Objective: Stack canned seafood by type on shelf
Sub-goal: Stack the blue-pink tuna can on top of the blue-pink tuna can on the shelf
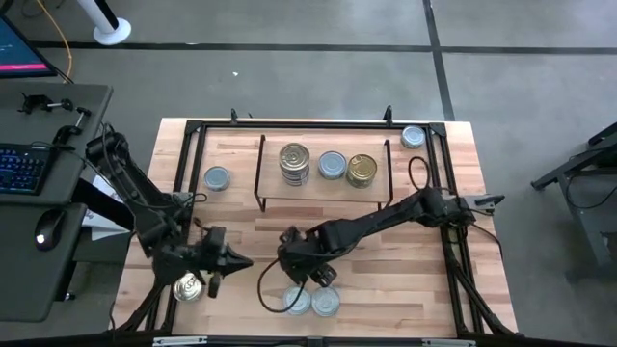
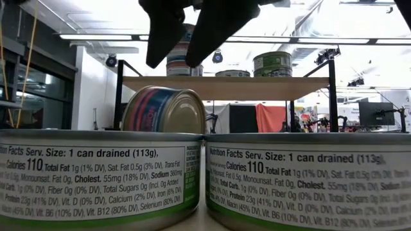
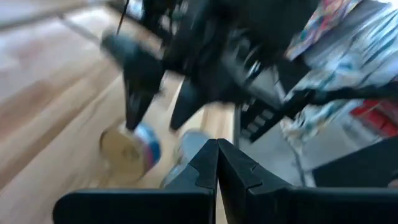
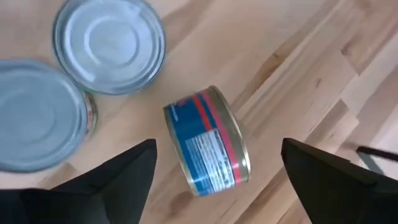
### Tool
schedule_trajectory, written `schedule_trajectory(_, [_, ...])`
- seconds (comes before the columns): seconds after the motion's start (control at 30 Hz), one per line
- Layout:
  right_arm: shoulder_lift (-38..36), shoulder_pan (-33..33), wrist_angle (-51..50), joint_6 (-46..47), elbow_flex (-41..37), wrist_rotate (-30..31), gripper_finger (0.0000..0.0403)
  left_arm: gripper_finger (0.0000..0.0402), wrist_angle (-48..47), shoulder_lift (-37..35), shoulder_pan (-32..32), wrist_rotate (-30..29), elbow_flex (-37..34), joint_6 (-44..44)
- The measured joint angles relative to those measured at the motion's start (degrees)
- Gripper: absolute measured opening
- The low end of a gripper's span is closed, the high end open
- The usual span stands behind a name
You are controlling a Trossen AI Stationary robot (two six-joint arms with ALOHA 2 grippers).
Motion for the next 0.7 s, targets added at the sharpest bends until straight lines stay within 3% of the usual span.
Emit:
schedule_trajectory(0.27, [5.26,-0.26,-3.81,-5.00,4.86,1.18,0.0323,0.0000,3.98,-3.43,-1.96,-7.34,0.00,8.04])
schedule_trajectory(0.6, [8.32,-0.55,-3.46,-5.02,4.65,1.97,0.0311,0.0000,5.09,-5.65,-1.74,-7.76,0.00,13.22])
schedule_trajectory(0.7, [8.58,-0.55,-3.90,-5.02,4.63,1.99,0.0289,0.0000,5.22,-6.72,-1.30,-7.78,0.02,14.58])
